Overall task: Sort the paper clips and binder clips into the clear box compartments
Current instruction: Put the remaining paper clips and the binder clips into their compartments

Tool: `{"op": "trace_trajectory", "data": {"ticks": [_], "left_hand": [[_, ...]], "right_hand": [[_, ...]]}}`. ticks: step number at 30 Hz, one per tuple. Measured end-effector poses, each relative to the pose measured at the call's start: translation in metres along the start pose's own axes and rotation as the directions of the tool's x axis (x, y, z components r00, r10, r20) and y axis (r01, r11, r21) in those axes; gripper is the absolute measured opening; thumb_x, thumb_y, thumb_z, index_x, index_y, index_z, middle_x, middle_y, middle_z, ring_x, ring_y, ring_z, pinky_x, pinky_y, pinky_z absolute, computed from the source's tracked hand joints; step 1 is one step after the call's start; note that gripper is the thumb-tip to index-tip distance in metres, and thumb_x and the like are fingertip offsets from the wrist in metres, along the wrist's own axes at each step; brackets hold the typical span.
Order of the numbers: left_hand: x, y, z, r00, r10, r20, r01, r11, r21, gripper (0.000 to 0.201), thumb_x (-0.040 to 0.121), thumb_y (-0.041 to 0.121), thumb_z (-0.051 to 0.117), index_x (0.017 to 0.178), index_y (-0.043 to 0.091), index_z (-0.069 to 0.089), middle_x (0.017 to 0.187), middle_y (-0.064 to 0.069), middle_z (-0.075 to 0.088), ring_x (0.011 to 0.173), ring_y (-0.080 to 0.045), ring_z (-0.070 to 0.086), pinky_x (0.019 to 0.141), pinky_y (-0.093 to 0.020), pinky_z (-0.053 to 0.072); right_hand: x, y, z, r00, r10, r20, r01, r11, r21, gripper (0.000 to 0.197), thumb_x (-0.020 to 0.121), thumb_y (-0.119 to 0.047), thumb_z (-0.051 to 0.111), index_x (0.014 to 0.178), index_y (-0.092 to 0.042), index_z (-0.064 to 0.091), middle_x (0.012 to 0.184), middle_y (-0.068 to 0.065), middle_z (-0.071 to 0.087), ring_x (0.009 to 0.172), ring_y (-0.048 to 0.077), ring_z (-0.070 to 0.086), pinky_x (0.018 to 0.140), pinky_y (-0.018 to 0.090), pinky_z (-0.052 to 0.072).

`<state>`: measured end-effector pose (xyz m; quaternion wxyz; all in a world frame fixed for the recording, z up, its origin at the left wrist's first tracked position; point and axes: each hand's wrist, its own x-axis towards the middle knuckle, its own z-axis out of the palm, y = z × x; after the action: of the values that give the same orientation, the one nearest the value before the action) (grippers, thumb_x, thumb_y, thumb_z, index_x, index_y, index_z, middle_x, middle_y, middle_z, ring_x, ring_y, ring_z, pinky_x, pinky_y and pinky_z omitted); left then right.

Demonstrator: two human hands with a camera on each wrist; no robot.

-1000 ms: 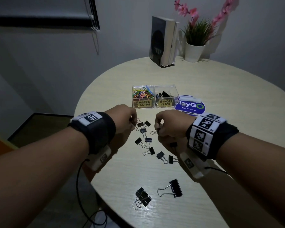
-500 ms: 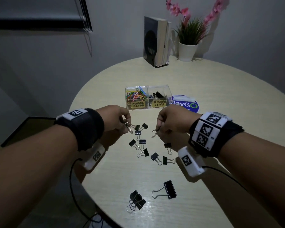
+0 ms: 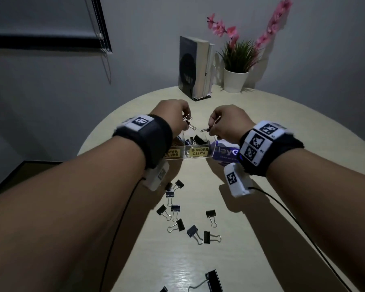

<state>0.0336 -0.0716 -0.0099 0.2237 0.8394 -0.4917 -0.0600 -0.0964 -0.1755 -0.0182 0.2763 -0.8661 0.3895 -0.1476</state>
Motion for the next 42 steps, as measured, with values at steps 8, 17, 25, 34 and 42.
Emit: {"op": "trace_trajectory", "data": {"ticks": [8, 17, 25, 34, 42], "left_hand": [[0.008, 0.007, 0.02, 0.993, -0.024, 0.114, 0.022, 1.0, 0.018, 0.048, 0.082, 0.011, 0.074, 0.127, 0.027, 0.065, 0.123, 0.003, 0.068, 0.109, -0.016, 0.062, 0.086, -0.024, 0.045], [-0.07, 0.006, -0.025, 0.991, 0.105, 0.085, -0.114, 0.987, 0.109, 0.023, 0.079, 0.034, 0.076, 0.102, 0.031, 0.07, 0.096, 0.007, 0.064, 0.093, -0.016, 0.063, 0.073, -0.027, 0.041], [-0.255, 0.004, -0.004, 0.71, 0.042, 0.703, -0.282, 0.932, 0.229, 0.067, 0.053, 0.075, 0.071, 0.108, 0.043, 0.049, 0.102, 0.015, 0.05, 0.088, -0.01, 0.058, 0.076, -0.032, 0.053], [-0.246, -0.025, 0.019, 0.881, 0.082, 0.467, -0.167, 0.976, 0.143, 0.018, 0.082, 0.029, 0.068, 0.097, 0.033, 0.06, 0.099, 0.008, 0.047, 0.087, -0.012, 0.058, 0.077, -0.027, 0.048], [-0.188, -0.033, 0.019, 0.945, -0.071, 0.32, -0.016, 0.966, 0.26, 0.046, 0.088, 0.032, 0.063, 0.132, 0.028, 0.051, 0.123, -0.007, 0.046, 0.099, -0.026, 0.06, 0.089, -0.035, 0.05]], "right_hand": [[0.002, 0.001, 0.017, 0.997, -0.066, 0.046, 0.07, 0.995, -0.075, 0.015, 0.079, -0.011, 0.07, 0.091, -0.016, 0.077, 0.091, 0.001, 0.075, 0.081, 0.017, 0.065, 0.072, 0.027, 0.049], [-0.096, 0.016, -0.004, 0.972, -0.084, 0.217, 0.088, 0.996, -0.007, 0.024, 0.079, -0.029, 0.075, 0.101, -0.023, 0.07, 0.095, -0.006, 0.07, 0.084, 0.011, 0.063, 0.074, 0.027, 0.049], [-0.193, 0.011, 0.016, 0.727, -0.087, 0.681, 0.392, 0.867, -0.308, 0.108, 0.043, -0.082, 0.069, 0.138, -0.044, 0.035, 0.128, -0.011, 0.039, 0.119, 0.014, 0.035, 0.101, 0.038, 0.042], [-0.214, 0.017, 0.036, 0.847, -0.189, 0.498, 0.35, 0.902, -0.253, 0.03, 0.077, -0.032, 0.073, 0.104, -0.024, 0.061, 0.106, -0.002, 0.049, 0.092, 0.019, 0.058, 0.085, 0.034, 0.05], [-0.205, 0.008, 0.037, 0.877, -0.121, 0.466, 0.289, 0.906, -0.309, 0.025, 0.081, -0.018, 0.071, 0.105, -0.013, 0.071, 0.098, 0.006, 0.068, 0.096, 0.023, 0.061, 0.075, 0.027, 0.044]]}}
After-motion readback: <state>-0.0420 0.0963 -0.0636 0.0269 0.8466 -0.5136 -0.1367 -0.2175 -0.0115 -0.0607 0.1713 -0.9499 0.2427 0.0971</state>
